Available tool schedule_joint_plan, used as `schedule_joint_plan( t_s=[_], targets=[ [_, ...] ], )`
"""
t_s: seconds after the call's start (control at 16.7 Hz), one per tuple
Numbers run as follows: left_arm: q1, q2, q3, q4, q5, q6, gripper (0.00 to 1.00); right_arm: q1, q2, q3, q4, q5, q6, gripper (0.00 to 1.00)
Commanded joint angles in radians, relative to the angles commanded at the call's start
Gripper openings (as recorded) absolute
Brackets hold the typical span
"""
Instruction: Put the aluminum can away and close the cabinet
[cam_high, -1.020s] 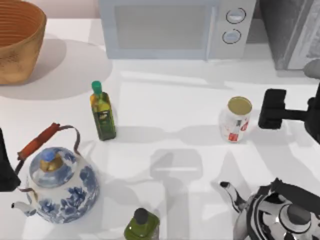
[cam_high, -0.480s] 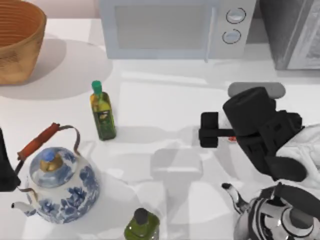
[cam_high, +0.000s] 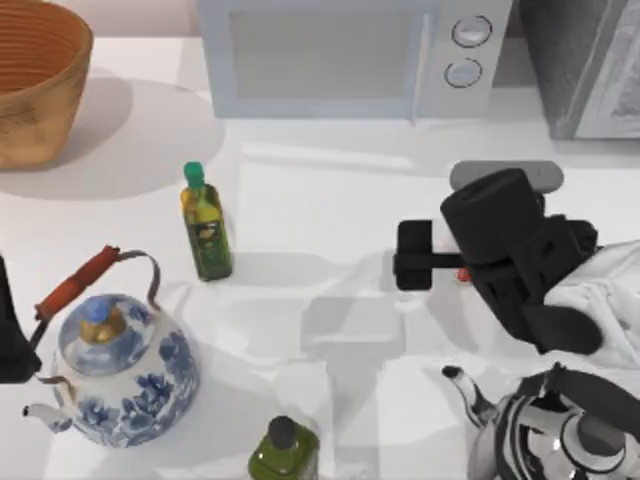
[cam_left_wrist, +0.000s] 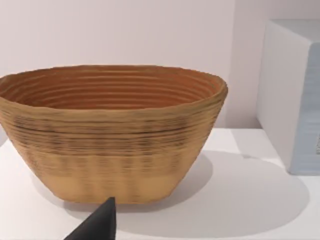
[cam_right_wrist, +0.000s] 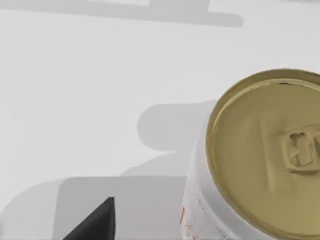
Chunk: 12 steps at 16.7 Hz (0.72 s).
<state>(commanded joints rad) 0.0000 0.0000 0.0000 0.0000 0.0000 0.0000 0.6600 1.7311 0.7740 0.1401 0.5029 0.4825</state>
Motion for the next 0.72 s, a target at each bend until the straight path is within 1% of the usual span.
schedule_joint_plan(
  t_s=[0.36, 0.66, 0.72],
  targets=[
    [0.0, 0.0, 0.0, 0.0, 0.0, 0.0, 1.0, -0.064, 0.176, 0.064, 0.132, -0.041, -0.049, 1.0],
    [0.0, 0.0, 0.0, 0.0, 0.0, 0.0, 1.0, -0.068, 0.201, 0.068, 0.153, -0.045, -0.052, 1.0],
    [0.0, 0.0, 0.0, 0.0, 0.0, 0.0, 1.0, -0.068, 0.201, 0.068, 0.153, -0.045, -0.052, 0.92]
  ],
)
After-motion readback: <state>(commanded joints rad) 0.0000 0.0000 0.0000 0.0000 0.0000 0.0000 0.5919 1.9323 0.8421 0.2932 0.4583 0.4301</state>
